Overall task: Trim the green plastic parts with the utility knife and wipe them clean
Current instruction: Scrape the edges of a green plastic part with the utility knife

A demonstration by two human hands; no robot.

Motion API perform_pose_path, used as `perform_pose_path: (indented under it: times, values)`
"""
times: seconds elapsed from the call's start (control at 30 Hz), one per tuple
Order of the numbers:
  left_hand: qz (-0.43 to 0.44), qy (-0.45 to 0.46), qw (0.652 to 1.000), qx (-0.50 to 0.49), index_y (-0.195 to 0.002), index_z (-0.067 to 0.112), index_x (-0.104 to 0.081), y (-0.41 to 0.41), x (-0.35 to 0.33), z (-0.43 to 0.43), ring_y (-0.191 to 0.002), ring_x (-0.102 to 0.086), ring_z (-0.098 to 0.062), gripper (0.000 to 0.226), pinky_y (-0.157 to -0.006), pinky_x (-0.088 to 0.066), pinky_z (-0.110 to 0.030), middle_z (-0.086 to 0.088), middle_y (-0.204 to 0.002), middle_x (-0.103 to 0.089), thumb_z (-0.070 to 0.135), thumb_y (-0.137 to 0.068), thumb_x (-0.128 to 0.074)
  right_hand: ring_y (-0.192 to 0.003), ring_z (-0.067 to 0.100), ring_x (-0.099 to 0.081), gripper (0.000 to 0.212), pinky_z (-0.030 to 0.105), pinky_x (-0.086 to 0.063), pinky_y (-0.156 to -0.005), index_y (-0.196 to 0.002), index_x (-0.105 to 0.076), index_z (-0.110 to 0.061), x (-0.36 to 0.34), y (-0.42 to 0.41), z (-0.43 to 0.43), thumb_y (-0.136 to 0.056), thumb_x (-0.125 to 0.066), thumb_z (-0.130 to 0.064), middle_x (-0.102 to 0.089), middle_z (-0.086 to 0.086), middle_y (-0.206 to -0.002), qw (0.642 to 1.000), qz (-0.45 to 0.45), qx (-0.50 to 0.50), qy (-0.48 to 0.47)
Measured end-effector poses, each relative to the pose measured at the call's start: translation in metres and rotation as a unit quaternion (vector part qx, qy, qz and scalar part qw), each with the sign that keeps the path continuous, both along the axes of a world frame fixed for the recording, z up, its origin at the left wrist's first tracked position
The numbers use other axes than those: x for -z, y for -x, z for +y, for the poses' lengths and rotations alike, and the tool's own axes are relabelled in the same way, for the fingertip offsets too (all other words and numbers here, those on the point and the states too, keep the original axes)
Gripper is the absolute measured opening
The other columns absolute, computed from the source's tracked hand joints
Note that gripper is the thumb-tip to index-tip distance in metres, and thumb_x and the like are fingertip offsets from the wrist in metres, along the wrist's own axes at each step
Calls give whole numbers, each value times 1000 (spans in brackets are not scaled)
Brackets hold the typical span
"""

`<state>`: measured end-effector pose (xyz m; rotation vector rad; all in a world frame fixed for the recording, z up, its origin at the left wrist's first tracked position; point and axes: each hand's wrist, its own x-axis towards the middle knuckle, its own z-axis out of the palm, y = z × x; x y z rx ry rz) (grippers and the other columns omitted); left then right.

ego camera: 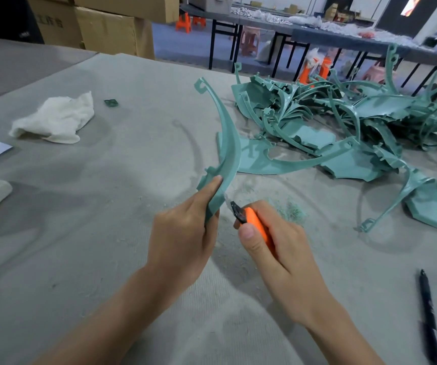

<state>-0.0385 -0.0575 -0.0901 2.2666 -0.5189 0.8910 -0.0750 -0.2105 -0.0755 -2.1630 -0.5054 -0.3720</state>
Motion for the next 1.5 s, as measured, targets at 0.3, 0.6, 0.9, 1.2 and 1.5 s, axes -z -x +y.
perform_pose_path:
  times: [0.3, 0.6, 0.9, 1.2, 1.5]
  values:
    - [28, -4, 1000, -9, -117, -1, -66, -2, 1, -1, -44, -53, -21, 41, -56, -37, -26, -4, -60, -62, 17, -87, -44, -52, 16, -36, 37, 29, -29, -50, -77, -39, -26, 3, -2, 4, -100, -36, -55, -37, 1, -62, 1000, 7, 23, 4]
    - [12, -2, 1000, -9, -112, -1, -68, -1, 4, -5, -40, -47, -18, 38, -53, -32, -22, -2, -55, -57, 18, -87, -45, -53, 12, -35, 35, 25, -28, -52, -76, -38, -29, 5, -6, 0, -98, -38, -56, -36, -5, -61, 1000, 5, 27, -14]
    - [8, 8, 1000, -19, -113, 1, -68, 1, 4, -8, -44, -43, -13, 38, -52, -31, -22, 6, -51, -45, 21, -89, -47, -53, 14, -34, 37, 26, -28, -53, -74, -37, -28, 6, -9, -3, -98, -38, -57, -36, 0, -61, 999, 9, 34, -27]
    - [14, 33, 999, -24, -107, -1, -68, -1, 1, -8, -63, -36, -14, 36, -55, -23, -15, 14, -62, -27, 18, -89, -43, -53, 14, -36, 34, 20, -28, -53, -77, -39, -27, 8, -9, 7, -99, -38, -52, -37, 2, -63, 999, 5, 26, -33]
    - [37, 28, 998, -37, -107, 0, -70, 2, -2, -9, -54, -40, -17, 34, -54, -23, -16, 2, -50, -48, 18, -89, -46, -52, 7, -35, 32, 17, -29, -53, -75, -37, -32, 8, -14, 11, -97, -38, -56, -36, -8, -60, 997, 15, 55, -50]
